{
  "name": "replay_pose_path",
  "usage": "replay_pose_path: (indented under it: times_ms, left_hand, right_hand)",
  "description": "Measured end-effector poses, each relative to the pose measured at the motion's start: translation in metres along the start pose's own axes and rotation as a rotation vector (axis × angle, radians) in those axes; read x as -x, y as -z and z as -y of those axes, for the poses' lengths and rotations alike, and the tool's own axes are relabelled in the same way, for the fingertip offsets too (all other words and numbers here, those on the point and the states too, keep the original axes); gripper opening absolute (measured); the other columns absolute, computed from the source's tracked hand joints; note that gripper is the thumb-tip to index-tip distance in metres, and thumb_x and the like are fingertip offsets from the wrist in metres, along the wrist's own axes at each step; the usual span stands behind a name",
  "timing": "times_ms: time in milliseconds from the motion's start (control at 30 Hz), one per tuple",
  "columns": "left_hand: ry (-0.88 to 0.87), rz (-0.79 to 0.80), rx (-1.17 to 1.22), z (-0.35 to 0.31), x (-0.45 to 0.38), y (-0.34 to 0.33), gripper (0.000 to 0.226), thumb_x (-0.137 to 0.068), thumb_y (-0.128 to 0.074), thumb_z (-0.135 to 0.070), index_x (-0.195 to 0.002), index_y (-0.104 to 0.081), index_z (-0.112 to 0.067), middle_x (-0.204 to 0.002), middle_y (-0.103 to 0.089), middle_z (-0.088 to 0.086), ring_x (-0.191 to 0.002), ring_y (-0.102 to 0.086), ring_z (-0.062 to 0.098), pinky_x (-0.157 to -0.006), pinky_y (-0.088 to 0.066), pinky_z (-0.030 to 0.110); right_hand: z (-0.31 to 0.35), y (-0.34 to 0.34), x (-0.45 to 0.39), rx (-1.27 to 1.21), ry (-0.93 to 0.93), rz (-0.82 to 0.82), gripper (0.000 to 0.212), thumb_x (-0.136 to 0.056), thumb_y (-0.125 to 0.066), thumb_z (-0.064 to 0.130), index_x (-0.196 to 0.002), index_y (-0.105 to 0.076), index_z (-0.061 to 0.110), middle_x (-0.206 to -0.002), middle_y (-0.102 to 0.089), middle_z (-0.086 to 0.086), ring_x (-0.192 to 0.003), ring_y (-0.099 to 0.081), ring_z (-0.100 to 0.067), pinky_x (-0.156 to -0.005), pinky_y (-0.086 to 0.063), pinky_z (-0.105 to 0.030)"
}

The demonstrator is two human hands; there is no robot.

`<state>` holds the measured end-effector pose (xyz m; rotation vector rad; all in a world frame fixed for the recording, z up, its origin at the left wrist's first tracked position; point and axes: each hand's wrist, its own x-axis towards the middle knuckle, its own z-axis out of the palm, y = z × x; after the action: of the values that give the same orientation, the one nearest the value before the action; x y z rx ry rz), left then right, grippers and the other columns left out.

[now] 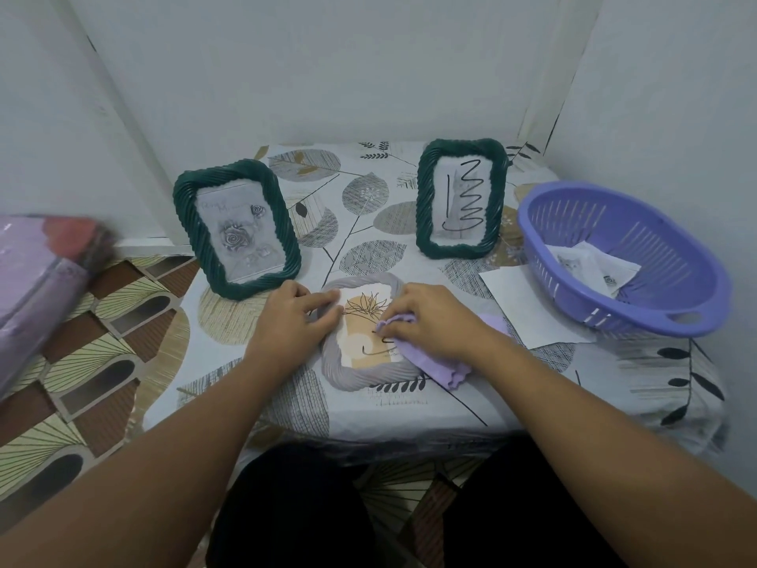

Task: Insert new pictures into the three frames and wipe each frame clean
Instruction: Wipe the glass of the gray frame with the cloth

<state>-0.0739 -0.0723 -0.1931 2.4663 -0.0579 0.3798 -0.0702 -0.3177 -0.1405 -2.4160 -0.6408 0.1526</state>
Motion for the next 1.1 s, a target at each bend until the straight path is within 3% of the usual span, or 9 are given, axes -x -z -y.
replay_pose_path:
  times_ms: [167,300,400,567,700,867,1000,1100]
  left_hand:
    - [0.000,0.006,0.001,0.000,0.000,0.000,0.033,-0.089,-0.072,-0.047,-0.120,-0.075,-0.036,-0.097,-0.050,-0.002,-0.095,-0.052,0.020,-0.088,-0.046,0.038]
    - [-0.008,-0.004,0.006,0.002,0.000,0.000,0.032,-0.089,-0.073,-0.046,-0.119,-0.076,-0.035,-0.096,-0.050,-0.002,-0.094,-0.052,0.019,-0.088,-0.046,0.038]
    - [-0.005,0.000,0.014,0.001,0.000,0.000,0.033,-0.089,-0.073,-0.046,-0.119,-0.076,-0.035,-0.096,-0.051,-0.001,-0.094,-0.052,0.020,-0.088,-0.047,0.038]
    - [-0.006,0.002,0.018,0.000,0.000,0.000,0.033,-0.089,-0.073,-0.046,-0.119,-0.076,-0.034,-0.096,-0.051,-0.001,-0.094,-0.053,0.021,-0.089,-0.047,0.040]
    - [-0.008,-0.006,0.019,0.000,0.000,0.000,0.033,-0.089,-0.073,-0.045,-0.119,-0.076,-0.034,-0.096,-0.051,-0.001,-0.093,-0.052,0.020,-0.088,-0.047,0.040]
    - [-0.002,0.002,0.004,0.000,0.000,0.000,0.033,-0.090,-0.072,-0.046,-0.120,-0.076,-0.035,-0.096,-0.051,-0.001,-0.094,-0.051,0.020,-0.088,-0.047,0.040]
    - [0.001,-0.002,0.003,0.000,0.000,0.000,0.033,-0.089,-0.072,-0.046,-0.120,-0.075,-0.034,-0.096,-0.051,-0.001,-0.094,-0.051,0.019,-0.087,-0.045,0.038]
    - [0.001,-0.002,-0.005,-0.002,0.000,0.001,0.033,-0.089,-0.072,-0.046,-0.120,-0.075,-0.035,-0.097,-0.051,-0.001,-0.095,-0.050,0.019,-0.085,-0.042,0.034]
  right_hand:
    - [0.001,-0.007,-0.012,0.029,-0.060,-0.103,0.020,-0.092,-0.072,0.043,-0.104,-0.080,0.028,-0.091,-0.054,0.008,-0.088,-0.051,-0.010,-0.076,-0.042,-0.030]
    - [-0.002,-0.007,-0.007,-0.030,-0.005,-0.027,0.013,-0.090,-0.076,0.038,-0.099,-0.081,0.030,-0.092,-0.056,0.010,-0.083,-0.050,0.000,-0.071,-0.035,-0.019]
    - [-0.005,0.001,-0.004,-0.043,0.019,0.027,0.013,-0.088,-0.078,0.038,-0.099,-0.081,0.031,-0.099,-0.061,0.007,-0.089,-0.054,-0.004,-0.073,-0.037,-0.010]
    - [0.000,-0.007,-0.013,0.016,0.005,-0.057,0.017,-0.089,-0.076,0.038,-0.102,-0.082,0.027,-0.099,-0.060,0.002,-0.091,-0.053,-0.011,-0.077,-0.040,-0.028]
    - [-0.002,0.000,-0.005,-0.056,0.026,0.065,0.015,-0.087,-0.078,0.038,-0.100,-0.082,0.030,-0.101,-0.064,0.001,-0.094,-0.058,-0.012,-0.083,-0.045,-0.027]
    - [0.001,-0.005,-0.013,-0.015,0.014,-0.032,0.015,-0.089,-0.077,0.036,-0.100,-0.082,0.028,-0.096,-0.061,0.005,-0.089,-0.054,-0.009,-0.080,-0.044,-0.028]
    - [0.002,-0.003,-0.011,-0.043,0.047,0.065,0.013,-0.088,-0.078,0.035,-0.100,-0.082,0.030,-0.094,-0.061,0.007,-0.090,-0.056,-0.008,-0.079,-0.043,-0.025]
    - [0.000,-0.005,-0.009,-0.020,0.055,0.048,0.014,-0.089,-0.076,0.038,-0.100,-0.082,0.031,-0.092,-0.059,0.011,-0.090,-0.055,-0.009,-0.082,-0.047,-0.032]
